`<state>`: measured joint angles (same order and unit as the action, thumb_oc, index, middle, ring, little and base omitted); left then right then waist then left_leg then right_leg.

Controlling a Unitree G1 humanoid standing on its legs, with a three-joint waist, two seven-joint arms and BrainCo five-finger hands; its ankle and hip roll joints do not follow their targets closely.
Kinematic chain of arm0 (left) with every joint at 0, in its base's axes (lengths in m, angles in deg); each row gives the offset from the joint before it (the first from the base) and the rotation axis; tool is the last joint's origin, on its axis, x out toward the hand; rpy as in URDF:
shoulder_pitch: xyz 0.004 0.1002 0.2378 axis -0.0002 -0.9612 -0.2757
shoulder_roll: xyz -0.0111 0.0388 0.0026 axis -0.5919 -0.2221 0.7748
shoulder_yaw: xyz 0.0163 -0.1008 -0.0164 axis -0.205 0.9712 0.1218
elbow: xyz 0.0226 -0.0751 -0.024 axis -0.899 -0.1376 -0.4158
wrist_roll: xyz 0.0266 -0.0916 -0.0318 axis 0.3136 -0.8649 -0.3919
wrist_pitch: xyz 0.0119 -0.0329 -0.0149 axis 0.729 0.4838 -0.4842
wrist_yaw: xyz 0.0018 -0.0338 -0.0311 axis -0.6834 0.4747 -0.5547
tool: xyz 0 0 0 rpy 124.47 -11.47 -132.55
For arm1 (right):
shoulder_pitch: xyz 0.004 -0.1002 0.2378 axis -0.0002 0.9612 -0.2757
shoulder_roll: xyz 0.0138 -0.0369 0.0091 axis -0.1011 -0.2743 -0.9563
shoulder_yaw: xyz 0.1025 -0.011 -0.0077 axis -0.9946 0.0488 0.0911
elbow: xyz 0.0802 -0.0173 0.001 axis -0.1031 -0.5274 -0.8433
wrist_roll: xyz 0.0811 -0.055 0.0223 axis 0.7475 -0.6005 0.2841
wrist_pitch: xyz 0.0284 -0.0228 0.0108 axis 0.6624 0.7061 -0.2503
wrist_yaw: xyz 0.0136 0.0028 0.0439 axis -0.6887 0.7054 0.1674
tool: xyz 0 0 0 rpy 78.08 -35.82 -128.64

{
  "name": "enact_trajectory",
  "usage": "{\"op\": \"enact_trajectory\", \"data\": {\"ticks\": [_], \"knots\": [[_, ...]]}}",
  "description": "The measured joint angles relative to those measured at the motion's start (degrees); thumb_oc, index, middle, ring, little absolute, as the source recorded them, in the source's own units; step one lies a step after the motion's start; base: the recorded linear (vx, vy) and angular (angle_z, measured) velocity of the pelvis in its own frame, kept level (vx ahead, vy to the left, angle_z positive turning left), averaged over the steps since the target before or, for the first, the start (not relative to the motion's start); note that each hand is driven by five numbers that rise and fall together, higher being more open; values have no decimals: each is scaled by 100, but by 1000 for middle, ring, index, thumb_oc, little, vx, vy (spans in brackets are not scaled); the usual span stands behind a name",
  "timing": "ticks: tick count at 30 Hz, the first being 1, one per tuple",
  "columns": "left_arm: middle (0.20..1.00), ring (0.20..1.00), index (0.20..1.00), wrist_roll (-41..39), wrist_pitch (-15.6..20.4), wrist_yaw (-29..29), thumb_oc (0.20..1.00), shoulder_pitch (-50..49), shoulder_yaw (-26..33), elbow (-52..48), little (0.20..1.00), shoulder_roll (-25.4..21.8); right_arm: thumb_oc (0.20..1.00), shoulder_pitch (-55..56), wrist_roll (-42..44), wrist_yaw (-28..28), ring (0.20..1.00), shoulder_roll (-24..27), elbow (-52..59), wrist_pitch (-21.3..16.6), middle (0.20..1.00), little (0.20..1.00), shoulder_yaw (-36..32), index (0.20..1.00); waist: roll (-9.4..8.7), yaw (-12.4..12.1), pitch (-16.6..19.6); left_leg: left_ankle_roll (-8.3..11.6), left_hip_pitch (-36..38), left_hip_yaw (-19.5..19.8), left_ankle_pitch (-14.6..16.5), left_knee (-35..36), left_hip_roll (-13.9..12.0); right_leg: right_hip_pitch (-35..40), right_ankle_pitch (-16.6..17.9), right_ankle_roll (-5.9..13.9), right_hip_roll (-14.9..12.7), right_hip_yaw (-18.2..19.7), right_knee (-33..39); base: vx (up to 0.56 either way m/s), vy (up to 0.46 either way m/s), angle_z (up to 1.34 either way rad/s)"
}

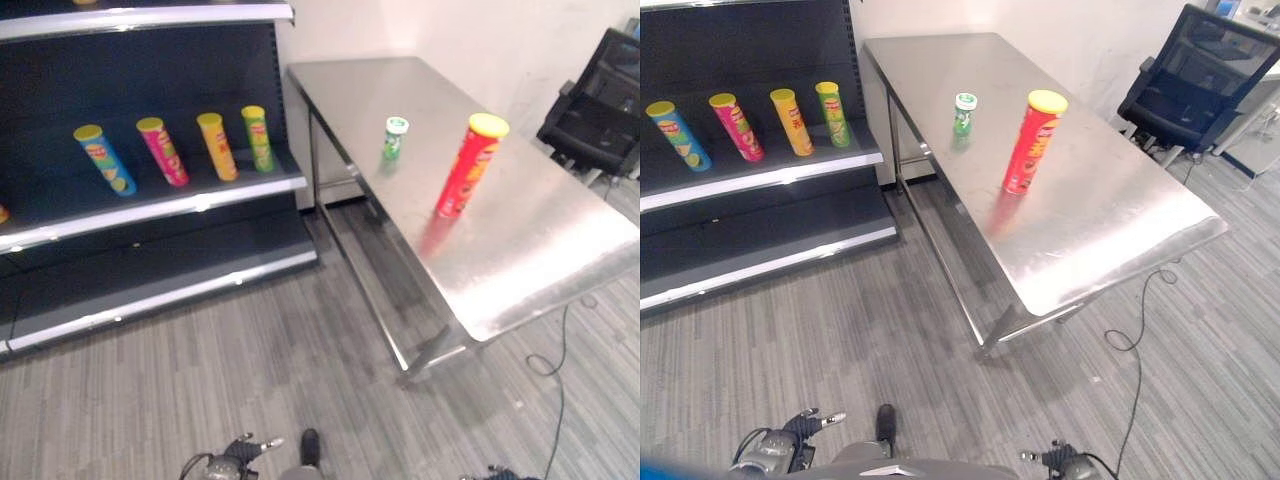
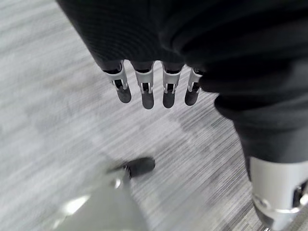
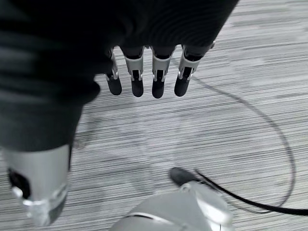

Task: Put the goods on the table back onto the shelves and tidy them up.

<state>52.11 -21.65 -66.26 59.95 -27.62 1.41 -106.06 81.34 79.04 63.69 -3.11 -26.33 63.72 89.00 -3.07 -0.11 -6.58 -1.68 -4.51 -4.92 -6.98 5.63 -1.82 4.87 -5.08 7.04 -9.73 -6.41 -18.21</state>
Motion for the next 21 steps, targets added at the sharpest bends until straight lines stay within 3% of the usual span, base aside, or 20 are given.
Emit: {"op": "enact_trajectory", "data": {"ticks": [2,3,5,6,7,9,12,13,17,20,21], "knots": [[1000,1000,1000,52,-6,1,1000,-37,-60,18,1000,8,1000,-72,1,9,1000,8,-5,24,1000,1000,3,1000,65,-13,-11,-107,101,-41,44,-2,84,-375,-31,76,-183,45,-861,122,266,-9],[1000,1000,1000,59,-23,5,1000,-87,-68,36,1000,-33,1000,-69,1,10,1000,-1,-12,24,1000,1000,8,1000,46,-22,5,-317,273,-107,192,0,274,-632,282,120,-409,-13,-1414,109,240,-5],[1000,1000,1000,60,-45,4,1000,-129,-253,33,1000,-21,1000,-87,16,-8,1000,91,-5,19,1000,1000,-3,1000,231,30,-109,-444,470,-109,291,6,339,-1011,1027,147,-640,-159,-2224,234,183,-1],[1000,1000,1000,64,-53,9,1000,-173,-273,18,1000,-17,1000,-40,44,-8,1000,123,12,9,1000,1000,-107,1000,336,30,-55,-430,504,-88,405,3,349,-1178,602,220,-642,-197,-2226,235,98,-5],[1000,1000,1000,65,-61,9,1000,-180,-266,32,1000,-23,1000,-56,45,-8,1000,136,-1,3,1000,1000,-113,1000,407,45,-70,-472,551,-84,407,1,313,-1136,203,257,-584,-324,-1693,80,-17,-10],[1000,1000,1000,66,-51,10,1000,-165,-264,30,1000,-80,1000,-63,45,-6,1000,100,5,10,1000,1000,-101,1000,348,101,-47,-429,576,-99,423,-1,374,-1167,79,237,-417,-532,-539,116,-48,4],[1000,1000,1000,93,-47,14,1000,-129,-262,62,1000,-66,1000,-58,43,-7,1000,79,3,27,1000,1000,-97,1000,235,166,-55,-335,654,-115,484,-2,424,-1119,185,283,-122,-619,1218,86,-51,2],[1000,1000,1000,120,-48,8,1000,-184,-228,72,1000,-59,1000,-13,43,-8,1000,42,0,48,1000,1000,-87,1000,39,172,-69,-311,759,-203,550,9,543,-1038,590,247,-102,-656,2023,104,-59,-1],[1000,1000,1000,138,-35,2,1000,-494,-157,-148,1000,-35,1000,395,-4,20,1000,-11,-83,123,1000,1000,-58,1000,-220,112,153,-233,982,-196,817,35,578,-748,948,45,-139,-793,2032,92,-59,-3],[1000,1000,1000,264,-47,-2,1000,-632,-158,-162,1000,-19,1000,531,-23,15,1000,46,-236,173,1000,1000,-130,1000,-305,180,250,-60,1023,-176,870,34,438,-553,1397,-107,-18,-1075,2383,81,-58,-2],[1000,1000,1000,288,-44,-8,1000,-643,-160,-177,1000,19,1000,604,-28,15,1000,112,-298,181,1000,1000,-227,1000,-233,162,271,5,1054,-175,888,32,355,-513,1366,-150,64,-1072,2384,68,-33,2]]}}
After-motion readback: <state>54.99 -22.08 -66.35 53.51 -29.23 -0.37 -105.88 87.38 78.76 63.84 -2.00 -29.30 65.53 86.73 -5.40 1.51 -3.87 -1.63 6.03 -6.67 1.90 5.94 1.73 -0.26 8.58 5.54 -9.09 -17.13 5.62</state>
